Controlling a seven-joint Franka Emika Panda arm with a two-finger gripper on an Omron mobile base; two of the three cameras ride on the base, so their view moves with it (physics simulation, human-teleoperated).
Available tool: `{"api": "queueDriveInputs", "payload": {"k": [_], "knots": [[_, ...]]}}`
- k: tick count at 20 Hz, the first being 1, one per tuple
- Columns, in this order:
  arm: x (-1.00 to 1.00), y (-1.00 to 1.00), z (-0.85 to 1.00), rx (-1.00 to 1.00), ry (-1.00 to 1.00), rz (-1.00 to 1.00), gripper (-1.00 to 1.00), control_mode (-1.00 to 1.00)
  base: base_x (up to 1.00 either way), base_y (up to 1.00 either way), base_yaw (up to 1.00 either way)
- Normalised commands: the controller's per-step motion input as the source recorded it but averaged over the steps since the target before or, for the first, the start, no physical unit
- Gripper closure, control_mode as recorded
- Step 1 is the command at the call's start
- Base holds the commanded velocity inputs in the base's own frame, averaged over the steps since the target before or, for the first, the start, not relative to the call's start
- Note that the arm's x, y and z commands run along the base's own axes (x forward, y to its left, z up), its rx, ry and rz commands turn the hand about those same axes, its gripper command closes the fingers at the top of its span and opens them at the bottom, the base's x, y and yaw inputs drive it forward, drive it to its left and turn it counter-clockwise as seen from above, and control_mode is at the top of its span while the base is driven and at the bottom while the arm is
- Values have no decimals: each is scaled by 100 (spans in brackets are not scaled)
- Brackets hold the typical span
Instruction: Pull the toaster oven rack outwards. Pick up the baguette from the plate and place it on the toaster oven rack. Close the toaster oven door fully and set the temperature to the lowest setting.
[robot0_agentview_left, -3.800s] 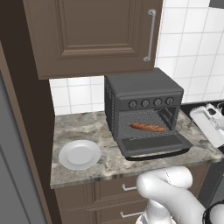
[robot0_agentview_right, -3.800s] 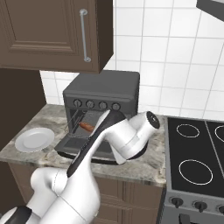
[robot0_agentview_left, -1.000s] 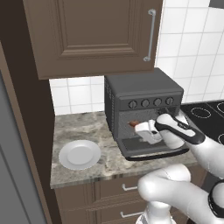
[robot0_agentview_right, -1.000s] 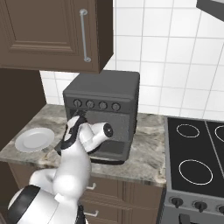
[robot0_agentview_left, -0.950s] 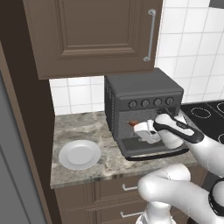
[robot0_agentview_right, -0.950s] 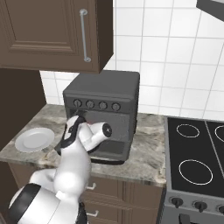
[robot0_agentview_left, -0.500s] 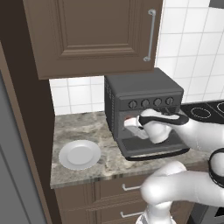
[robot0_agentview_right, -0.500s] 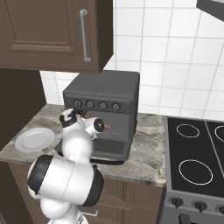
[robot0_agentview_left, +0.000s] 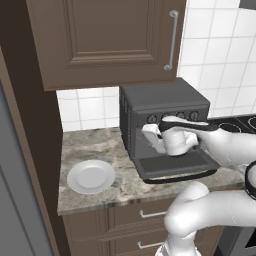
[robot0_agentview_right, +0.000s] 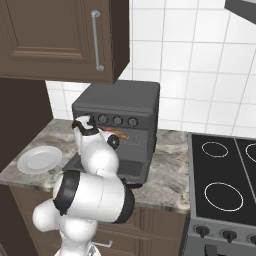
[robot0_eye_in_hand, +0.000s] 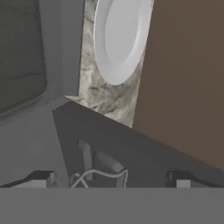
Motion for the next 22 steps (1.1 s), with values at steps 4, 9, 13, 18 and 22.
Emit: {"api": "queueDriveInputs", "payload": {"k": [4,9,13,18,22], "knots": [[-46,-100,-16,44,-71,0,-100,-100,0,0,0],[-44,-100,25,26,-57,0,-100,-100,0,0,0],[-19,-100,51,-4,-36,0,-100,-100,0,0,0],[-17,-100,65,-22,-19,0,-100,-100,0,0,0],[-14,-100,34,-22,-24,-1,-100,-100,0,0,0]]}}
